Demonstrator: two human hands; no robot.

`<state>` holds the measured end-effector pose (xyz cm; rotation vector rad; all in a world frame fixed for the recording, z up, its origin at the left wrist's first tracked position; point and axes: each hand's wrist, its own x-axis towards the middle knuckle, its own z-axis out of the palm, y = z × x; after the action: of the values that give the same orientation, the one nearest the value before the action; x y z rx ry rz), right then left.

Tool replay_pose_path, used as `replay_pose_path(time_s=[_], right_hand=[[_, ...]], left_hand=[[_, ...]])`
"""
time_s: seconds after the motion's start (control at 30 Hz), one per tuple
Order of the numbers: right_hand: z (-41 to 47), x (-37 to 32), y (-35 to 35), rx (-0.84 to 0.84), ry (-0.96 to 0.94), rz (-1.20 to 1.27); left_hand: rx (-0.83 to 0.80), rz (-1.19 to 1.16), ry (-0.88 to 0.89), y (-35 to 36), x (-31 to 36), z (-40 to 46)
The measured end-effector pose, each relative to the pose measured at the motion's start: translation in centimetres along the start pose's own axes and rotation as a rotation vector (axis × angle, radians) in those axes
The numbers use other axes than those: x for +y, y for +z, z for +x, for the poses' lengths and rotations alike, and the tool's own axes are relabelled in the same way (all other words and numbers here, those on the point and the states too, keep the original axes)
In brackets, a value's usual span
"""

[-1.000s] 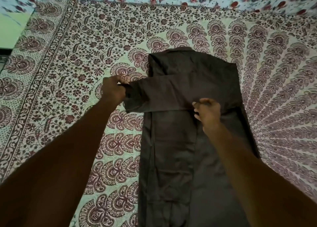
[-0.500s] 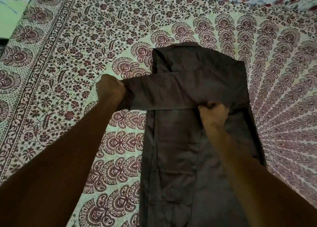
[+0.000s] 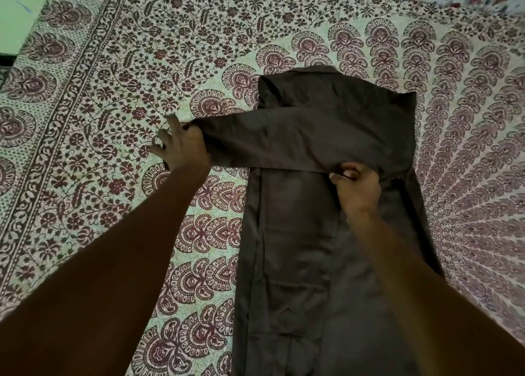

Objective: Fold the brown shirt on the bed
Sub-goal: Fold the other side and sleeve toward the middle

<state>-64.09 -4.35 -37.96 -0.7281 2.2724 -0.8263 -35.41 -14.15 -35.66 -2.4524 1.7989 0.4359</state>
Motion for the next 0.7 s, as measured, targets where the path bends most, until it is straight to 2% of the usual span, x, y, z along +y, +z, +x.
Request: replay_pose_path(time_s=[0.07, 0.17, 0.3, 0.4, 0.53, 0.6, 0.7], right_hand=[[0.2, 0.3, -0.1, 0.003, -0.024, -0.047], [0.4, 0.5, -0.4, 0.03, -0.119, -0.193], [-0.3, 1.5, -1.4, 0.169, -0.131, -0.496], [-0.7, 2.5, -2.1, 0.238, -0.134, -0.689], [0.6, 2.4, -2.1, 0.099, -0.215, -0.691], [0.6, 2.1, -2.2, 0.033, -0.288, -0.705], [-0.3, 2.6, -3.5, 0.047, -0.327, -0.706]], left_hand=[[0.091, 0.109, 0.051, 0.2, -0.1, -0.2], [0.208, 0.157, 0.284, 0.6, 0.2, -1.3], [0.148, 0.084, 0.628, 2.5, 2.6, -4.5], [0.178, 0.093, 0.832, 4.8, 4.8, -6.2], [0.234, 0.169, 0.835, 5.6, 6.4, -5.8], [0.22, 0.169, 0.749, 5.1, 6.4, -5.3], [0.166, 0.131, 0.648, 4.2, 6.3, -5.2]])
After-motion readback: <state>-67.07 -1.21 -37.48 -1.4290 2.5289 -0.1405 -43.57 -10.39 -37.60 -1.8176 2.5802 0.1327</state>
